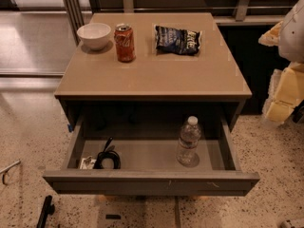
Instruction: Pick water bottle from top drawer and place on counter
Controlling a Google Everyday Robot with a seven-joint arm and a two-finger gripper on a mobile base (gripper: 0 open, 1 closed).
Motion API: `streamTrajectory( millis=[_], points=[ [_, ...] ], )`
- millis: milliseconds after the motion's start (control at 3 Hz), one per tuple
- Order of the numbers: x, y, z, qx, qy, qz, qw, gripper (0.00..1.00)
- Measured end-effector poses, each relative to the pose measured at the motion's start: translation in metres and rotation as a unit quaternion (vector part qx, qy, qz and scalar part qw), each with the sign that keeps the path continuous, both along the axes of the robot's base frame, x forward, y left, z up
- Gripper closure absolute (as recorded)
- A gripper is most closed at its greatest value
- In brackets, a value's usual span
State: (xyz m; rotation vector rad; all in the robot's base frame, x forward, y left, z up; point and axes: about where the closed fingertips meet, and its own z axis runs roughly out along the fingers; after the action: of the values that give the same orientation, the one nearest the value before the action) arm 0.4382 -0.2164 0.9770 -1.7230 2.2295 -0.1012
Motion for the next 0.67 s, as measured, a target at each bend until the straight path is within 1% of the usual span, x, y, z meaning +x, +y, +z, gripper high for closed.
streamTrajectory(
  millis=[333, 667],
  points=[
    [0.0, 0.0, 0.0, 0.0, 0.0, 0.0, 1.0, 0.0],
    [0.0, 0.0, 0.0, 0.0, 0.0, 0.0, 1.0, 0.19]
  ],
)
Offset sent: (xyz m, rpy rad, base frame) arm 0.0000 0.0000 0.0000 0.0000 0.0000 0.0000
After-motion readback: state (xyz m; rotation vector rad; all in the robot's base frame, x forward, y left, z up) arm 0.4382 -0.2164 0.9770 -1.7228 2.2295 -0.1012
